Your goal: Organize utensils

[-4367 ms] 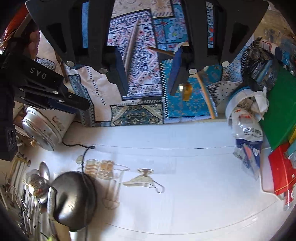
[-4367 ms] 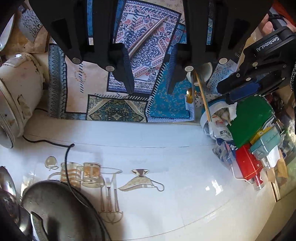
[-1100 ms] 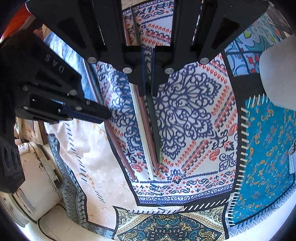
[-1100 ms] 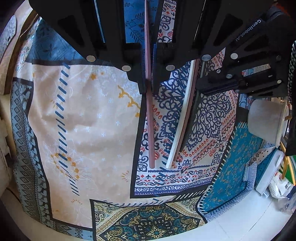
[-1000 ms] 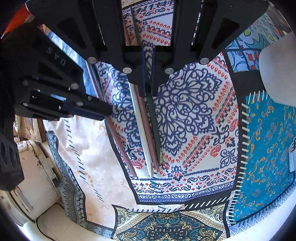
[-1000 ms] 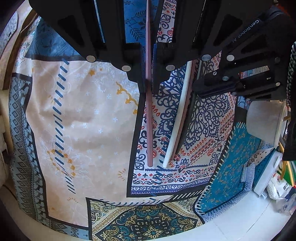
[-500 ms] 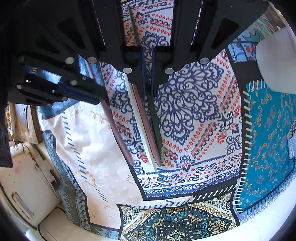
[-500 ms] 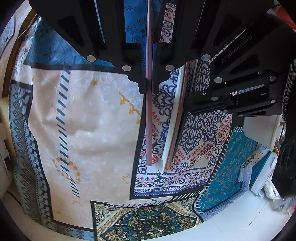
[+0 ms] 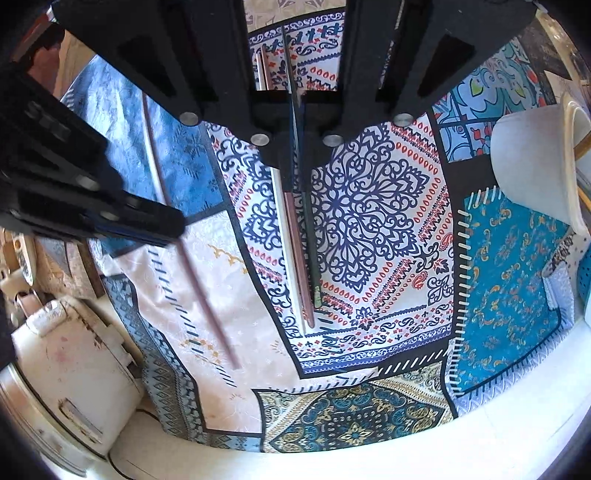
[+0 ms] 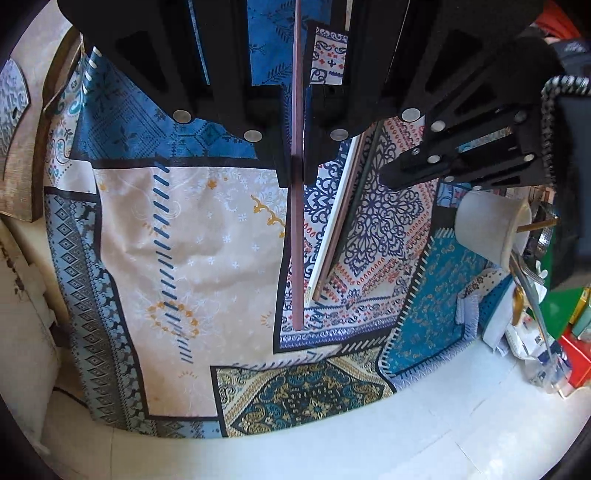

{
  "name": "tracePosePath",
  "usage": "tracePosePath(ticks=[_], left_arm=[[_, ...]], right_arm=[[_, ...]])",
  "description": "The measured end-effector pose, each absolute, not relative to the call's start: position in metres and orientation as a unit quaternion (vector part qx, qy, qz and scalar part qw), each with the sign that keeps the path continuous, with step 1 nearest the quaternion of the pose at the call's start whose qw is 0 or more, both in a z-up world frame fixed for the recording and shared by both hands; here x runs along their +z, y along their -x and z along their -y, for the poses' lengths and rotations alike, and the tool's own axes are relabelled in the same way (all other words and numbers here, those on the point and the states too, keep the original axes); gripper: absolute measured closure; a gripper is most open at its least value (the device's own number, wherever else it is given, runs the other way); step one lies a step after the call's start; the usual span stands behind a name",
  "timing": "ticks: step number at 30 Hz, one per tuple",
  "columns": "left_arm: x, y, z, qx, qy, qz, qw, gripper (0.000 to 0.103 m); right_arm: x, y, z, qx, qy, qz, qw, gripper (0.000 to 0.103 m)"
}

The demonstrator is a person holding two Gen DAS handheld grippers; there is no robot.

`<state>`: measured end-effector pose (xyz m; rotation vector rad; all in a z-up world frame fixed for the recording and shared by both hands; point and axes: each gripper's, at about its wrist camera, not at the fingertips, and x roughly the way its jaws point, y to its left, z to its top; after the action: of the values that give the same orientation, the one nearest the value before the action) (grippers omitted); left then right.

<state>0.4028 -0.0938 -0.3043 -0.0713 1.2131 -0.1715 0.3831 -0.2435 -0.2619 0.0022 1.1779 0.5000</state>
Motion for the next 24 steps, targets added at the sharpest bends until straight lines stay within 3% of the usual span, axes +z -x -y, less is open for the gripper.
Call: tracePosePath(ticks=[4,11,17,19,24], left_arm=[[-0.313,-0.417,0.084,-0.065,0.051,-0.579,0.811,0.093],[-0.331,-0.444,0.087,-0.053,0.048,-0.594,0.801,0.089],[-0.330,-0.458,0.096,-0.051,0.034,-0.593,0.803,0.091],[-0.331,-0.462,0.094,-0.061,0.051,-0.595,0.800,0.099],[-0.329,-0.457,0.094,-0.060,0.046,-0.590,0.804,0.099]], right_arm=[[-0.255,-0.375,0.250,0.231,-0.008,-0.542,0.808,0.097],[-0.250,-0.368,0.266,0.226,-0.008,-0.539,0.811,0.097],[-0.246,-0.369,0.280,0.217,-0.017,-0.535,0.816,0.097],[-0.244,-0.369,0.282,0.215,-0.020,-0.533,0.818,0.097],[-0.237,-0.371,0.285,0.212,-0.027,-0.523,0.825,0.097]])
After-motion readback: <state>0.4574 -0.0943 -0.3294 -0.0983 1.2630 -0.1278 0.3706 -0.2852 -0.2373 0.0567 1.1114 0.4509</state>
